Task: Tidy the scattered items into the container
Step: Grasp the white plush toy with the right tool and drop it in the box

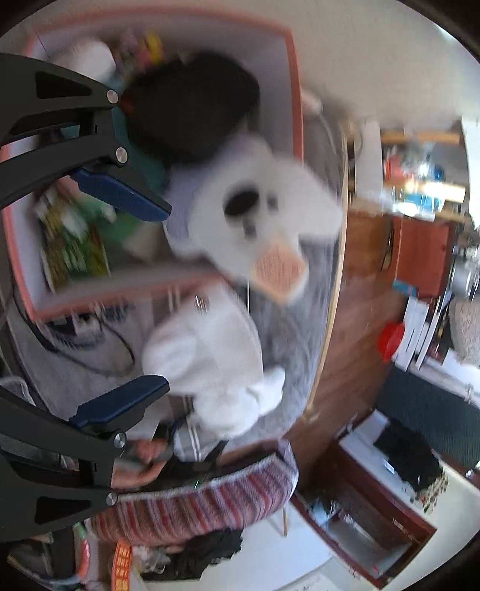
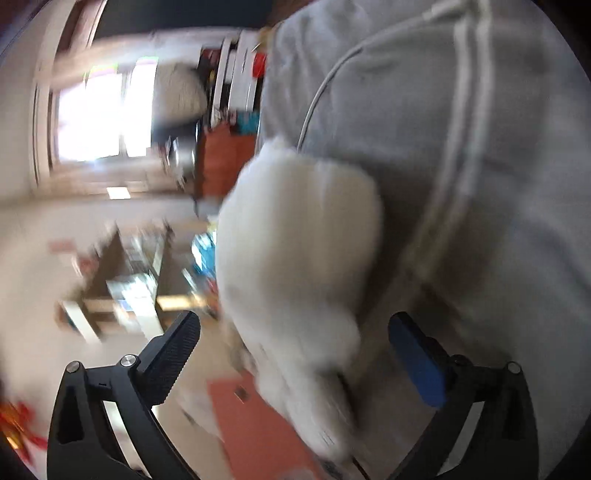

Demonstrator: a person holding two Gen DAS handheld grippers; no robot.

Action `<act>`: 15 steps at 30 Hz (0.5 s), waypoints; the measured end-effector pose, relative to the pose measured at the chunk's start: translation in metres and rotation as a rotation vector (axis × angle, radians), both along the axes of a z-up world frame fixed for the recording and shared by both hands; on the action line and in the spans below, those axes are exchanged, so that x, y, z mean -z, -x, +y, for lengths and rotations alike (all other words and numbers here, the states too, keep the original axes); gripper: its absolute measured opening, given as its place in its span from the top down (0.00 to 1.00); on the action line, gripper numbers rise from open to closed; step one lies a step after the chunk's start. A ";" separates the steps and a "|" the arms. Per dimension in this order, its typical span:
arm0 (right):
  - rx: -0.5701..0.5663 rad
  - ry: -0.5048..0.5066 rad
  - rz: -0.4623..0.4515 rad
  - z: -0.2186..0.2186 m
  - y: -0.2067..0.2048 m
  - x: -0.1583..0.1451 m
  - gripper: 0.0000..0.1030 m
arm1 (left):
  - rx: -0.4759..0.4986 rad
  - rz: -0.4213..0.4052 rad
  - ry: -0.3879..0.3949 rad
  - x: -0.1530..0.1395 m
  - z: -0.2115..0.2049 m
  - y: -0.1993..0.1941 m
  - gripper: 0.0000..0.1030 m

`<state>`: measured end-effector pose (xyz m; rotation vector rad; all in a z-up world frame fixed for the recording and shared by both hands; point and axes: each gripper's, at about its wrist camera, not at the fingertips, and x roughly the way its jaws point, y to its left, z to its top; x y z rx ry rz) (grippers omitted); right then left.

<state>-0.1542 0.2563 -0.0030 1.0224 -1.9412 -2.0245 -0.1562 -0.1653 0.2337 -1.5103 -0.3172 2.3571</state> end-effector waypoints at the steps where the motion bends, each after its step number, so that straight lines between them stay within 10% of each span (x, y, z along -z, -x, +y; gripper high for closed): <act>1: 0.030 0.006 -0.015 0.001 0.011 0.007 0.01 | 0.013 -0.001 -0.014 0.003 0.010 0.006 0.17; 10: 0.003 -0.014 0.040 0.008 0.027 -0.002 0.31 | 0.063 -0.036 -0.055 0.015 0.068 0.009 0.17; 15: 0.027 0.104 0.154 0.029 -0.041 -0.036 0.32 | 0.029 0.092 0.141 -0.019 0.070 -0.032 0.17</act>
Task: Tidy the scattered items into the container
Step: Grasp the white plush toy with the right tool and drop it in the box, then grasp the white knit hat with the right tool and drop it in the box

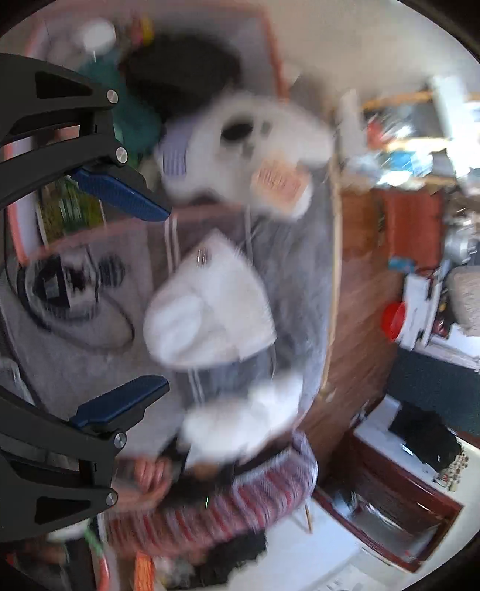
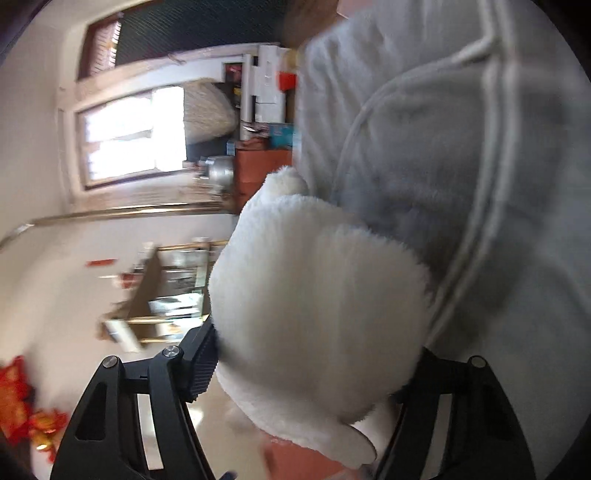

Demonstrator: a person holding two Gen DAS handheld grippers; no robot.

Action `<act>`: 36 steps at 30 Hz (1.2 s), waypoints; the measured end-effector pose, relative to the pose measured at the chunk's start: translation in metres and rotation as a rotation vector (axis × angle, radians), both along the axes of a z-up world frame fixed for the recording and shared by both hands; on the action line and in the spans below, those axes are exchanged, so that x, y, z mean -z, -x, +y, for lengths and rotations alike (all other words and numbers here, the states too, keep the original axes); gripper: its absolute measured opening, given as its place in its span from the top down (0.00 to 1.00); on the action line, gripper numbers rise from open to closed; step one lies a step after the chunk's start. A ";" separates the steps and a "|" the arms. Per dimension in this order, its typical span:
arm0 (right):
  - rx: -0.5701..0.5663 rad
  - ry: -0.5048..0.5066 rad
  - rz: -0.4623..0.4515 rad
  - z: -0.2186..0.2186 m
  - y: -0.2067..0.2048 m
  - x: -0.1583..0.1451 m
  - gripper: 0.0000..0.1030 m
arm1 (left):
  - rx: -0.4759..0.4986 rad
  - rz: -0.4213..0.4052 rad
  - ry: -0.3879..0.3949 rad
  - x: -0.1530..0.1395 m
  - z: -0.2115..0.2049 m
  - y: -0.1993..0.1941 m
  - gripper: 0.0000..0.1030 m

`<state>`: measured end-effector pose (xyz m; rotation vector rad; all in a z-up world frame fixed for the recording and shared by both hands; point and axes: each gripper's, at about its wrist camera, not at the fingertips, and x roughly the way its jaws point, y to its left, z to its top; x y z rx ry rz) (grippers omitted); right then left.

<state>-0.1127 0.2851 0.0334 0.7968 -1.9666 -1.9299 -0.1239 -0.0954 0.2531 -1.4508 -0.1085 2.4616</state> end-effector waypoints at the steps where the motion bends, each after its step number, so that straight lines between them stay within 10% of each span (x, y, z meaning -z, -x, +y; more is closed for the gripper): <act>1: -0.009 0.008 0.024 -0.001 -0.010 -0.011 0.32 | -0.022 0.043 0.059 -0.010 -0.002 -0.012 0.17; 12: -0.349 -0.092 0.311 -0.129 -0.080 -0.196 0.29 | -0.162 0.355 0.231 -0.106 -0.082 -0.123 0.15; 17: -0.459 -0.172 0.370 -0.244 -0.060 -0.256 0.01 | -0.206 0.413 0.260 -0.123 -0.124 -0.147 0.13; 24: -0.515 -0.331 0.141 -0.300 -0.042 -0.209 0.01 | -0.292 0.378 0.222 -0.109 -0.173 -0.151 0.13; 36: -0.256 -0.398 -0.123 -0.118 -0.044 -0.100 0.01 | -0.181 0.234 0.192 -0.046 -0.122 -0.098 0.13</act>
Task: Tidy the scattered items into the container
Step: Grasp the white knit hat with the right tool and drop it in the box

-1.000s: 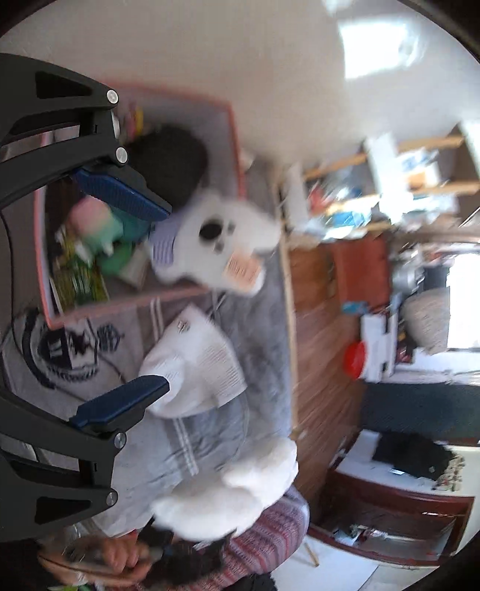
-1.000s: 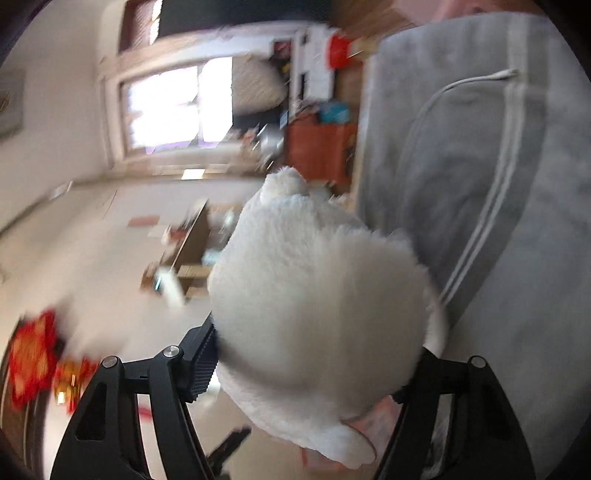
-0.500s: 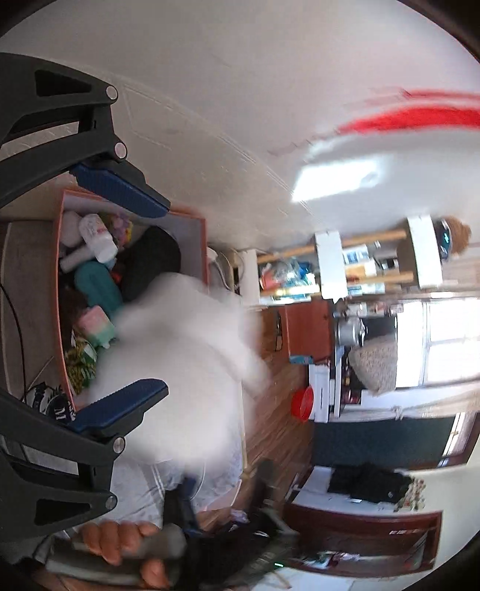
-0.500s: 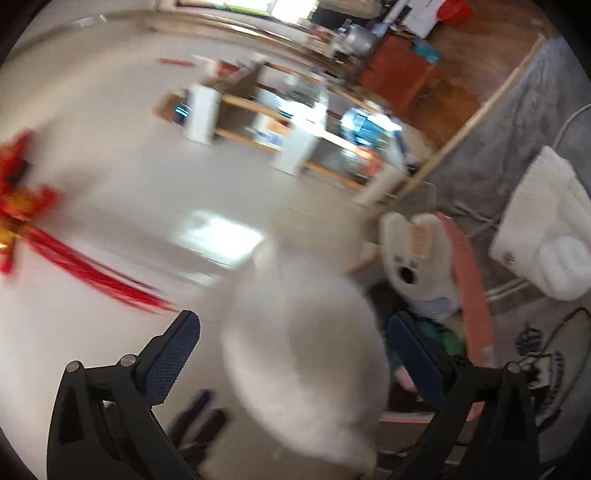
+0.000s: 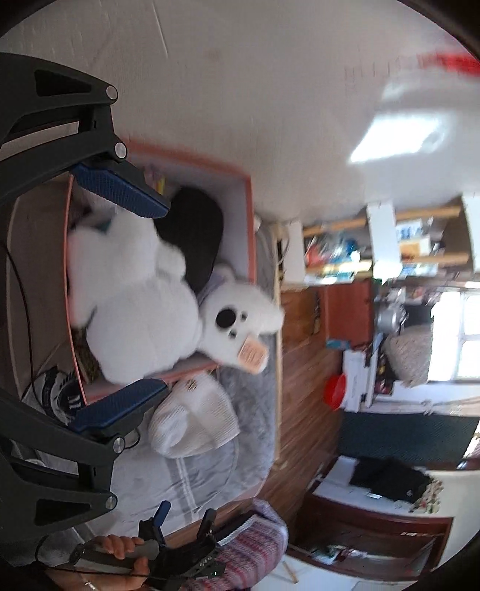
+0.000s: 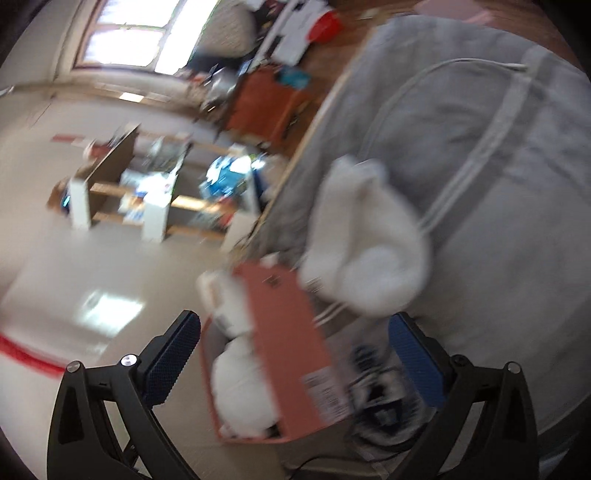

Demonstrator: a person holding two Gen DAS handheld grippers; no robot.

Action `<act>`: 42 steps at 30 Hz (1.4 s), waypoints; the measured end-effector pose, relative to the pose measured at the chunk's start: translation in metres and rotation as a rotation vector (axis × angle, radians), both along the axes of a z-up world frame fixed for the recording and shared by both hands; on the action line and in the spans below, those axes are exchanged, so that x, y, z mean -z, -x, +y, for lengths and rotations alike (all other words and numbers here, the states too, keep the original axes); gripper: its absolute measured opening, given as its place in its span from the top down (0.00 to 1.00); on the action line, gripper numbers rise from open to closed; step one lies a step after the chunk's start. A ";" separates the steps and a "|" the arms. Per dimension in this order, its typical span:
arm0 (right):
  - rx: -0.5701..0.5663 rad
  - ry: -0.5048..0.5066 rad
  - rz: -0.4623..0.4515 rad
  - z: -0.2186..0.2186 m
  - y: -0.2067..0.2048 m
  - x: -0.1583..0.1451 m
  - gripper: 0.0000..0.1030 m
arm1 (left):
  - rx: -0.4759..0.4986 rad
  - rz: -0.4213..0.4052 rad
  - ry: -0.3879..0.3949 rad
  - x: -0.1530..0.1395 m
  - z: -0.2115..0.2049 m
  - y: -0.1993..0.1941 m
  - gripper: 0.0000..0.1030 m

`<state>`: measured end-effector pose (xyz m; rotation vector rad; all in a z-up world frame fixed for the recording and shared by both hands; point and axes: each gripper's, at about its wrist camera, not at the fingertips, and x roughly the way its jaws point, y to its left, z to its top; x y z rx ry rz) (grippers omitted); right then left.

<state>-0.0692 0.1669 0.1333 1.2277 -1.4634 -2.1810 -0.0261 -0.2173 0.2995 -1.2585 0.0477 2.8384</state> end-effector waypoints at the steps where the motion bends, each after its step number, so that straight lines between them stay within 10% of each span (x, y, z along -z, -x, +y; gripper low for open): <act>1: 0.009 0.002 -0.018 0.011 0.002 0.012 0.02 | 0.015 -0.018 -0.002 0.007 0.010 0.006 0.13; 15: -0.130 0.067 -0.130 -0.005 0.078 0.135 0.15 | -0.055 -0.262 -0.171 0.120 0.038 0.020 0.13; 18: -0.184 0.013 -0.096 -0.013 0.094 0.131 0.79 | -0.129 -0.255 -0.201 0.122 0.025 0.023 0.13; 20: -0.195 0.018 -0.099 -0.012 0.093 0.129 0.86 | -0.142 -0.258 -0.212 0.123 0.023 0.023 0.13; 28: -0.161 0.059 0.032 0.051 0.023 0.021 0.88 | -0.109 -0.220 -0.210 0.114 0.029 0.016 0.13; 34: -0.217 -0.106 0.035 0.073 -0.055 -0.087 0.88 | -0.166 -0.247 -0.296 0.117 0.007 0.016 0.13; 42: -0.383 -0.111 0.190 -0.028 -0.071 -0.213 0.88 | -0.370 -0.121 -0.463 0.101 -0.054 -0.006 0.13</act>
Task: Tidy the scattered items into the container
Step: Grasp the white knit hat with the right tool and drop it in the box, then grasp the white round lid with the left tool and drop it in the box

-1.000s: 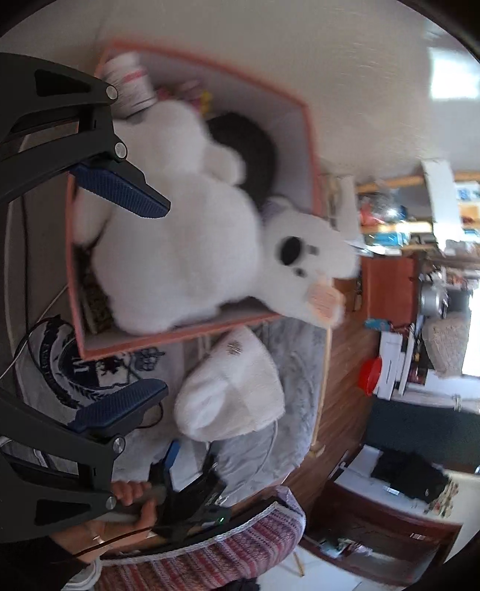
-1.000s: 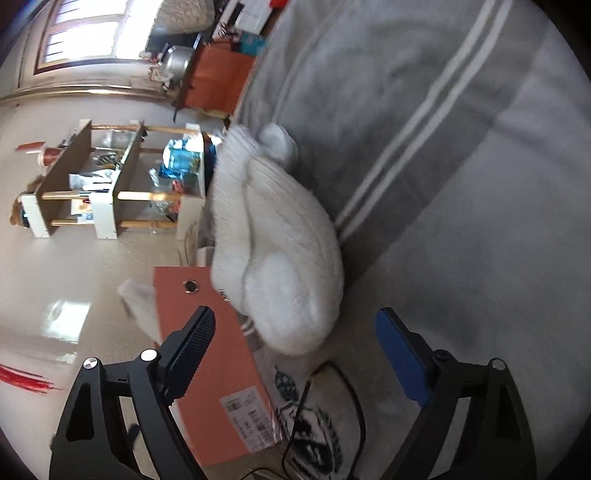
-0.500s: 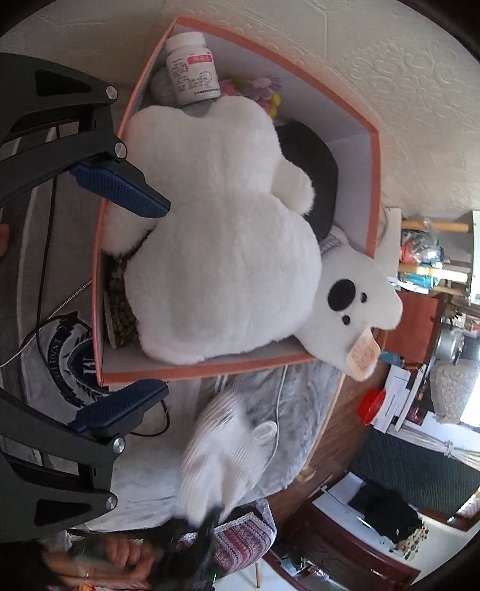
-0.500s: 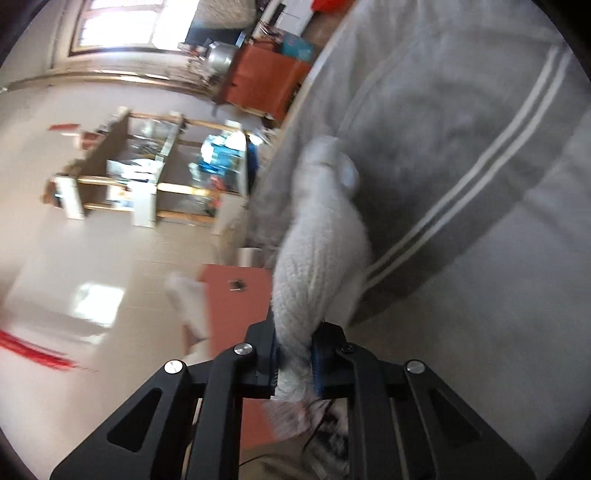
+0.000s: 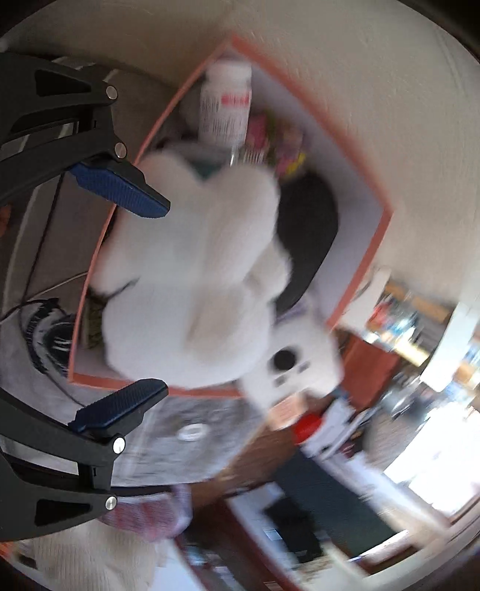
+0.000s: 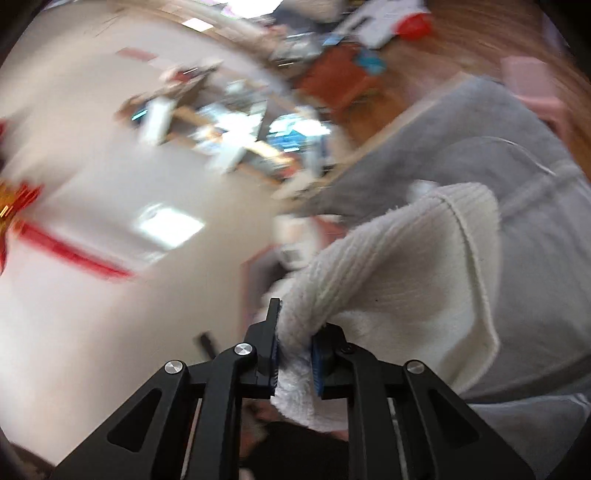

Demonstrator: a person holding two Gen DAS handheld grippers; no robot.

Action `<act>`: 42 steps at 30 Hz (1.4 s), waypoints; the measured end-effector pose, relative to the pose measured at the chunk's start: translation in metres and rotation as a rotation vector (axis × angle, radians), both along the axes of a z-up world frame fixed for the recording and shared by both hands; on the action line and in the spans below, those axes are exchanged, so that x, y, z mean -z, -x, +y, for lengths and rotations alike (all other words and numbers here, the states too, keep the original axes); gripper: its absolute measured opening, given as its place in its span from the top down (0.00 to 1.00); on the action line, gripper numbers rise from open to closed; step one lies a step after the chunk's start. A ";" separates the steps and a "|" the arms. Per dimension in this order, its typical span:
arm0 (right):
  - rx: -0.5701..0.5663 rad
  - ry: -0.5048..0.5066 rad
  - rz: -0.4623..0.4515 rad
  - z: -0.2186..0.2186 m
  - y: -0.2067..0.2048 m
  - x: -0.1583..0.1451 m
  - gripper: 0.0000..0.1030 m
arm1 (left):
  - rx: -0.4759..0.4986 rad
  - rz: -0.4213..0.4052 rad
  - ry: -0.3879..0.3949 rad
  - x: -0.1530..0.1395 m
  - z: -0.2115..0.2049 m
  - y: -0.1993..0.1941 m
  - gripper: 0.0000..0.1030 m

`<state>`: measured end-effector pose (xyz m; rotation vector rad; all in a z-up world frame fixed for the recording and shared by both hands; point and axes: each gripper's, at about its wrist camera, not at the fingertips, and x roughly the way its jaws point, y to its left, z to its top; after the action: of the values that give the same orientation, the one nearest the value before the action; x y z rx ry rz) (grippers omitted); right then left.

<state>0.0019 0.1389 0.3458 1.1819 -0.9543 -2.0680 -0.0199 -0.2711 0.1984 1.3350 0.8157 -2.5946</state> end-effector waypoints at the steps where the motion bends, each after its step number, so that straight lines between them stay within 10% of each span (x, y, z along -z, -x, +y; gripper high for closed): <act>1: -0.031 0.017 0.031 -0.018 0.003 -0.012 0.88 | -0.035 0.004 -0.013 0.001 -0.009 -0.002 0.13; 6: -0.146 0.185 0.206 -0.119 0.028 -0.053 0.82 | -0.202 0.007 -0.139 0.013 -0.052 -0.018 0.13; 8: -0.170 0.265 0.163 -0.150 0.042 -0.041 0.49 | -0.281 0.026 -0.147 0.012 -0.069 -0.029 0.13; 9: -0.161 0.237 0.117 -0.160 0.051 -0.029 0.07 | -0.313 0.033 -0.144 0.011 -0.076 -0.033 0.13; 10: -0.096 0.205 0.063 -0.164 0.055 -0.010 0.04 | -0.332 0.037 -0.144 0.012 -0.079 -0.036 0.13; 18: 0.003 0.321 -0.206 -0.074 0.037 0.141 0.13 | -0.303 -0.022 -0.087 0.020 -0.069 -0.018 0.13; 25: 0.360 0.588 -0.347 0.081 -0.005 0.292 0.13 | -0.007 0.171 0.423 -0.055 0.058 0.025 0.13; 29: 0.576 0.699 -0.519 0.128 -0.023 0.349 0.13 | 0.292 0.213 0.502 -0.071 0.184 0.093 0.07; 36: 0.349 0.661 -0.407 0.128 0.036 0.331 0.12 | 0.653 0.042 0.506 0.034 0.373 0.233 0.00; 42: 0.393 0.691 -0.501 0.141 0.039 0.361 0.12 | 0.571 -0.128 0.658 0.144 0.399 0.300 0.00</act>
<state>-0.0370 0.2798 -0.0150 1.1902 -2.0687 -1.4723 -0.3199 0.1284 0.0545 1.6245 -0.4932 -2.7120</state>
